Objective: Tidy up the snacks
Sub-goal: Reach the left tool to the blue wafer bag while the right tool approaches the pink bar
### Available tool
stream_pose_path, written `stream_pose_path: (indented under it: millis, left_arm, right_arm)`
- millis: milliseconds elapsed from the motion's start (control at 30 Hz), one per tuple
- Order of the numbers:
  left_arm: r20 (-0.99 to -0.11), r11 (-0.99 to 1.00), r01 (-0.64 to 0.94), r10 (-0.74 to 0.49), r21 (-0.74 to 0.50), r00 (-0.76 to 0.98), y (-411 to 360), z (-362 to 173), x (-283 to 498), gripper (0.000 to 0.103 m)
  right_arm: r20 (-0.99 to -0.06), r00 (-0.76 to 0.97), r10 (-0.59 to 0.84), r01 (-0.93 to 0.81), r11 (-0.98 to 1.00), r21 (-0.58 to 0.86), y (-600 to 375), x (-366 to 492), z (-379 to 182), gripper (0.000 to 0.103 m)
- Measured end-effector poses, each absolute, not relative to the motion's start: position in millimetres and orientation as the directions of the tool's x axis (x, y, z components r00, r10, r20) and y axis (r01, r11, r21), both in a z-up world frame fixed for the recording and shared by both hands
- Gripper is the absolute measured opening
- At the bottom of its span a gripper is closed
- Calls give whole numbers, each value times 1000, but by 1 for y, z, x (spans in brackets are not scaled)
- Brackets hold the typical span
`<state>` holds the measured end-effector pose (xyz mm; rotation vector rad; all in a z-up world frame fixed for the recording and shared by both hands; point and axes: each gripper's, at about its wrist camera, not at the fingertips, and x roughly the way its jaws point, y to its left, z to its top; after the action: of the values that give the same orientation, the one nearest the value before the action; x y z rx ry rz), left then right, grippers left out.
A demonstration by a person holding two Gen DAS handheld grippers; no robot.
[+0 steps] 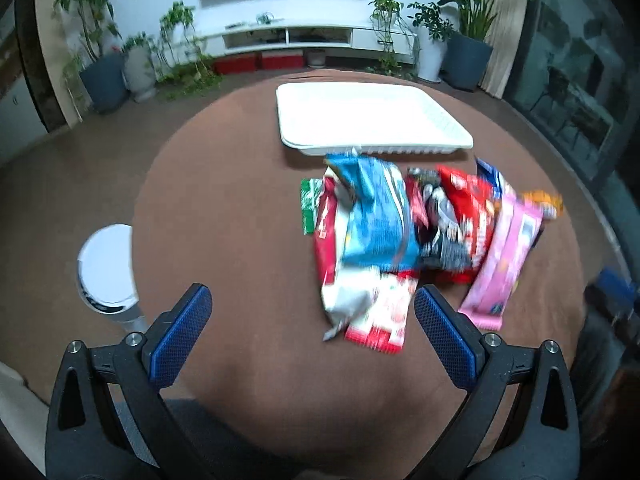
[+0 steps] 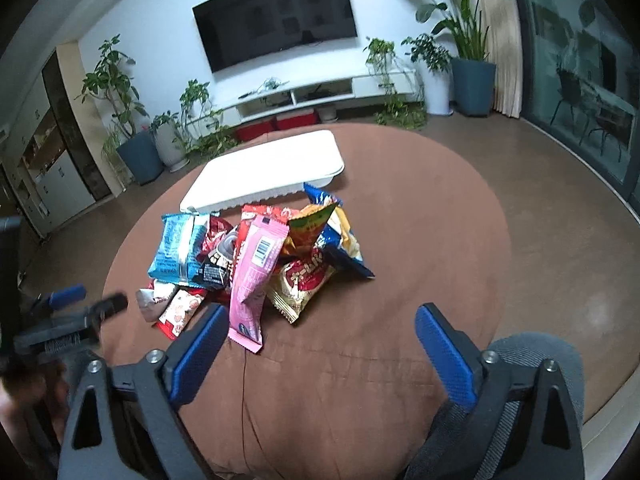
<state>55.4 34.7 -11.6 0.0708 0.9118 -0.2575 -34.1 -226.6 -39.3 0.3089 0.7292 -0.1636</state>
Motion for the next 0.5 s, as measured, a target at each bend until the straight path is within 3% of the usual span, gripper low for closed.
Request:
stream_pose_path:
  millis: [233, 500]
  left_arm:
    - [-790, 956, 272, -251, -111, 559, 30, 5, 88, 98]
    - [-829, 930, 363, -253, -65, 499, -14, -4, 109, 67]
  right_arm:
    - [-690, 723, 20, 232, 934, 270, -239, -21, -45, 89]
    - [-701, 712, 52, 224, 929, 296, -246, -16, -51, 85]
